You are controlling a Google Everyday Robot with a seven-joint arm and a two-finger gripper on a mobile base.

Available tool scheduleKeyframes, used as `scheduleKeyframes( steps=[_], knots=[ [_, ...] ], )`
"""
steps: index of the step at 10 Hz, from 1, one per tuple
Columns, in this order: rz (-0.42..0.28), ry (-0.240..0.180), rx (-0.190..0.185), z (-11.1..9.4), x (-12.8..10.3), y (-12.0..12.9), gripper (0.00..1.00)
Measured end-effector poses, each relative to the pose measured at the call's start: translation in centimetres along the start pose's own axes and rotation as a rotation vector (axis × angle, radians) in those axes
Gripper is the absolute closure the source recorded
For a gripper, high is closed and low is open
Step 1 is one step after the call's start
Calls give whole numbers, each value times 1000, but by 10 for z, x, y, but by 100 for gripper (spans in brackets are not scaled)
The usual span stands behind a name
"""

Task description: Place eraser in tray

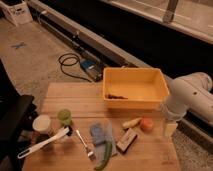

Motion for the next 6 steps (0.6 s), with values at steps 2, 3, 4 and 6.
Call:
scheduleKeyframes(
  steps=[2,3,4,6],
  knots=[
    [-141,40,-14,5,-27,6,20],
    [-216,46,-17,14,-45,8,20],
    [-284,44,-26,25,-60,12,20],
    [-403,40,-46,46,-86,23,20]
  ],
)
